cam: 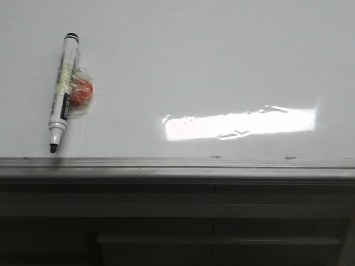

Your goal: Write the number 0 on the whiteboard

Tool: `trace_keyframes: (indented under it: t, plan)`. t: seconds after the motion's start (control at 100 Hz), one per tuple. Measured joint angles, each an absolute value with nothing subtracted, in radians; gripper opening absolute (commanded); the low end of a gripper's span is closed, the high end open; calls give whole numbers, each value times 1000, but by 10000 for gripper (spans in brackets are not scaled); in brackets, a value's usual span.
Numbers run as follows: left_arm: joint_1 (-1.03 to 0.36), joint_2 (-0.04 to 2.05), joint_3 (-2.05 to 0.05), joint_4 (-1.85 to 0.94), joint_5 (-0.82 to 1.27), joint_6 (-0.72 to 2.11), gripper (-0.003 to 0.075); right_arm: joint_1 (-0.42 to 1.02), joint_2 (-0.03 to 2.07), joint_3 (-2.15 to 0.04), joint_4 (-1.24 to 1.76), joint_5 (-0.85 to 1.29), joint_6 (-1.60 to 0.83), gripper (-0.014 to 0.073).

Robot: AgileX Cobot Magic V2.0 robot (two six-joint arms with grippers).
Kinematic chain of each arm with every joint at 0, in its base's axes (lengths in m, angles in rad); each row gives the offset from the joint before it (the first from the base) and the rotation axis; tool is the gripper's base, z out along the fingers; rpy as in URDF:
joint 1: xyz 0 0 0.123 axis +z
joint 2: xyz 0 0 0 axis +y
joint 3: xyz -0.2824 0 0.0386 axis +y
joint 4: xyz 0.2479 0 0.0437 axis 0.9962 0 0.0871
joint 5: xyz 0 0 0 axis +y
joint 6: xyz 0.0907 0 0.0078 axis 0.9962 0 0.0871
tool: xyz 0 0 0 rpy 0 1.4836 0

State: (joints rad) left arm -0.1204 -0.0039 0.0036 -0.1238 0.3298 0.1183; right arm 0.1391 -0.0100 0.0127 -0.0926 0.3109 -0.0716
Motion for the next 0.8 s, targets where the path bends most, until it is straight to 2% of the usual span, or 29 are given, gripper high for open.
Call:
trace_keyframes:
  t: [0.08, 0.18, 0.35, 0.54, 0.67, 0.74, 0.8]
  plan:
    - [-120, -4, 4, -92, 306, 118, -20, 139, -10, 13, -122, 259, -72, -57]
    - [-120, -4, 4, -147, 236, 118, -20, 139, -10, 13, -60, 77, -72, -58]
    - [-120, -4, 4, -496, 103, 118, -20, 139, -10, 13, 160, -160, -72, -58]
    - [-120, -4, 4, -939, 0, 118, -19, 139, -10, 13, 317, -202, -37, -57]
    - [-120, -4, 4, -1023, 11, 118, -13, 139, -10, -5, 421, -161, 51, -36]
    - [-120, -4, -22, -967, 80, 152, 50, 139, -10, -60, 425, -43, 58, 35]
    - [-120, -4, -74, -879, 177, 210, 180, 139, -10, -129, 407, 82, 58, 142]
